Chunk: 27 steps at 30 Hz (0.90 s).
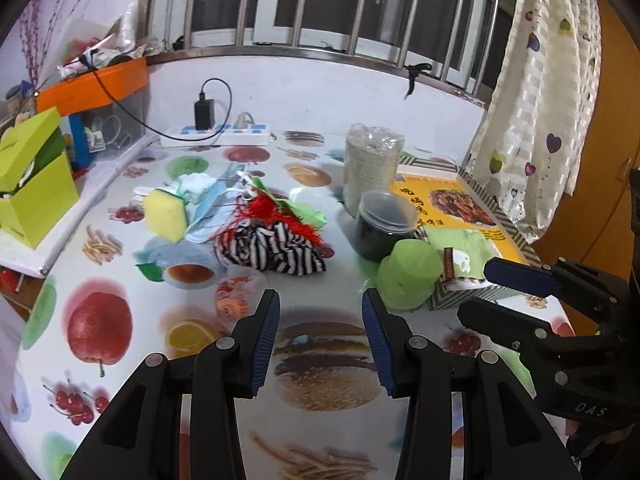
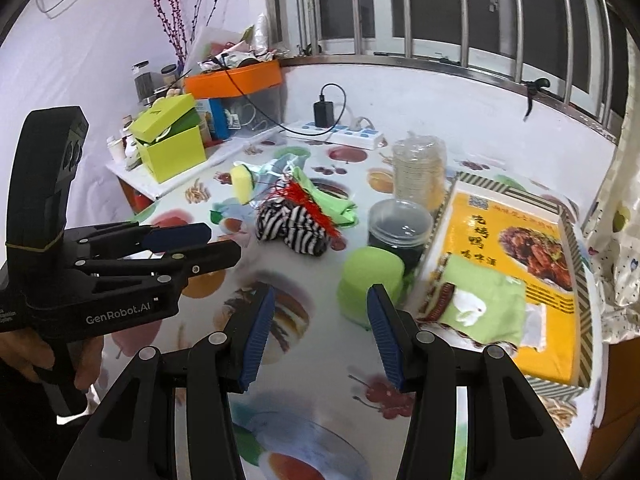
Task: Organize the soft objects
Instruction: 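Withdraw the left gripper from the box back toward the table clutter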
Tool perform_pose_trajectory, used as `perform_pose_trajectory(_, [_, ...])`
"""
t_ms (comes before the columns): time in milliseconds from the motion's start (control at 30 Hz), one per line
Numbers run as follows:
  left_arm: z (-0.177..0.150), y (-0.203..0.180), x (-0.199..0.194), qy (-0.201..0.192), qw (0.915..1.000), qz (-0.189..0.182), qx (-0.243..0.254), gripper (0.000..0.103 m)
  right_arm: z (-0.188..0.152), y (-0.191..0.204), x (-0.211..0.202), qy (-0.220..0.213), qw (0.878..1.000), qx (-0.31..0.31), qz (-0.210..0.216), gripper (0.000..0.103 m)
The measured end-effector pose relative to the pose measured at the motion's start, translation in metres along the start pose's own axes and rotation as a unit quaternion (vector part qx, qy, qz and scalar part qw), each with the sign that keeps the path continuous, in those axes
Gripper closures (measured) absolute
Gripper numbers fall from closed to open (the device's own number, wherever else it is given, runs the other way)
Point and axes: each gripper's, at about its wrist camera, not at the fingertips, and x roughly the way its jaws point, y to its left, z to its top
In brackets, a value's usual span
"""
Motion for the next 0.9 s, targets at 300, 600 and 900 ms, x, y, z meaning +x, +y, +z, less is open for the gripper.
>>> perform_pose_trajectory(300, [-0.002,0.027,-0.008,-0.006,0.9995,0.023,-0.02,0.061,0.008,0.015,0.016,0.012,1.0,0.003,0.012,0.054])
perform_pose_trajectory(600, [-0.004,0.038,-0.006,-0.003,0.999,0.032,-0.032,0.061,0.015,0.023,0.025,0.023,1.0,-0.007,0.015,0.054])
perform_pose_trajectory(900, [-0.006,0.045,0.0,0.008,0.9987,0.034,-0.036,0.061,0.02,0.027,0.03,0.02,0.999,-0.016,0.024,0.054])
